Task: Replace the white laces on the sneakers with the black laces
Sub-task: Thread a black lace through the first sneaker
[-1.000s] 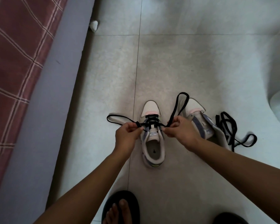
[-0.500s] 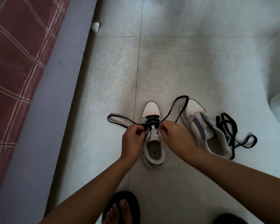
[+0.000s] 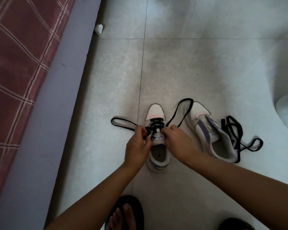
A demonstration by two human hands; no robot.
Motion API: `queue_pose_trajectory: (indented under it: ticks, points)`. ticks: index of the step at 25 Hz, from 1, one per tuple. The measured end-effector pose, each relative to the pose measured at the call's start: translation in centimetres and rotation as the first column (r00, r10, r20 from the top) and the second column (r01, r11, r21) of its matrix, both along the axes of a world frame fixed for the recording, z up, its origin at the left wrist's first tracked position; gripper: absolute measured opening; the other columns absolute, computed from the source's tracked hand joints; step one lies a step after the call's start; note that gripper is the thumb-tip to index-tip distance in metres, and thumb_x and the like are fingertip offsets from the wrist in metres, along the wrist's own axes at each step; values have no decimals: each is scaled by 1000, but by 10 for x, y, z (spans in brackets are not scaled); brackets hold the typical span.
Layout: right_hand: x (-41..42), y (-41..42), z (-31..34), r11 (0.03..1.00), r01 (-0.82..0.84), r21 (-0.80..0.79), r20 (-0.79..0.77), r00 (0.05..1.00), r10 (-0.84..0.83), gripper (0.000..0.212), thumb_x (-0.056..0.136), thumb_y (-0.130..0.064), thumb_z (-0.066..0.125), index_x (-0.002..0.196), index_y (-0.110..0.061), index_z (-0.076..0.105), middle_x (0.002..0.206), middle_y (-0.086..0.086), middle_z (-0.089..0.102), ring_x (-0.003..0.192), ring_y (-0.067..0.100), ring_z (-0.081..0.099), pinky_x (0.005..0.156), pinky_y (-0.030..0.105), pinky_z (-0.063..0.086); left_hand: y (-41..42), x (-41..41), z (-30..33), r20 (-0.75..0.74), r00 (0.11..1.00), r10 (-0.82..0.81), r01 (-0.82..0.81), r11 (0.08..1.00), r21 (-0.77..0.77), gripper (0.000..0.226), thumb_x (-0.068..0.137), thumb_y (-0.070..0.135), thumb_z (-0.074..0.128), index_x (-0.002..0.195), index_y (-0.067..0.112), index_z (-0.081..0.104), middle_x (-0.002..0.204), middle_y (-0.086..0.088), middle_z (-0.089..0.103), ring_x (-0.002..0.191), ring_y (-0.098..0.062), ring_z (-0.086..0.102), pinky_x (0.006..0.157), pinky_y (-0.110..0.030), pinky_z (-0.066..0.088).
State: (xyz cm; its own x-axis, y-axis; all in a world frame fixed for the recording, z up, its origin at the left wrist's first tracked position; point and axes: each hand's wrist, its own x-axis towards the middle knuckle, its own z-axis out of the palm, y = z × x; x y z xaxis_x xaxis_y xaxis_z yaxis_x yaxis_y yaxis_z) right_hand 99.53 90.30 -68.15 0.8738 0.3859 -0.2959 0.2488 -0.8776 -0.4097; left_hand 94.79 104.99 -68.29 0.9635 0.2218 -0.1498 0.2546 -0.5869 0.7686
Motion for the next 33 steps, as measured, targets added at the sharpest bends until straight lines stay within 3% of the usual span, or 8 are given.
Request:
queue_pose_trajectory:
  ticks: [5,8,11,15,19,23,27,33]
  points:
    - [3,1,-3,969,-156,-191,50,984,169,21,94,-11,44,113,-9,54,112,11,54,102,29,53,79,35,40,12,10,-5,-220,967,129,-190,940,-283,25,84,14,67,85,26,45,82,8,60,75,-2,57,64,-8,44]
    - [6,4,8,968,-183,-174,182,960,214,18,78,-3,64,96,-4,61,95,14,62,84,29,62,67,32,47,13,12,-9,-300,939,169,-278,886,-370,22,84,12,68,86,23,50,86,-1,63,81,-13,60,75,-28,51]
    - [4,3,6,929,-298,-218,485,794,368,5,68,1,62,69,-3,65,74,17,65,62,29,63,56,32,53,6,12,-8,-298,939,174,-278,894,-352,22,83,16,70,86,25,51,85,3,64,80,-10,62,69,-21,51]
    - [4,-2,1,903,-410,-127,566,718,405,20,82,-5,50,68,-6,64,76,15,67,68,28,65,63,34,54,-3,11,-3,-252,934,251,-325,890,-319,24,79,18,74,83,26,51,82,7,63,76,-4,61,64,-14,46]
    - [6,-11,2,941,-309,136,488,848,207,26,57,5,82,60,-3,58,60,13,59,61,28,64,59,30,43,-7,11,-3,-348,903,252,-384,836,-391,23,81,17,72,85,25,51,86,0,64,83,-15,64,78,-31,56]
    - [9,-9,4,948,-210,240,307,943,131,26,51,2,86,63,1,64,59,12,63,60,34,61,59,26,41,-7,15,-7,-423,870,253,-438,789,-430,21,82,14,71,87,22,53,88,-1,65,83,-16,64,84,-36,56]
    - [9,-4,4,954,-273,127,404,892,202,25,47,-8,91,61,-8,71,56,4,64,53,26,60,50,27,50,-6,12,-7,-370,901,227,-378,830,-410,22,82,17,72,86,24,51,86,3,64,82,-11,63,72,-20,51]
    - [-7,-2,-6,948,44,315,177,979,-104,6,77,-9,73,83,-9,75,77,7,71,78,31,58,71,43,47,-12,4,-1,-216,965,148,-214,921,-325,21,84,23,69,93,24,51,88,13,61,84,-3,61,65,-4,44]
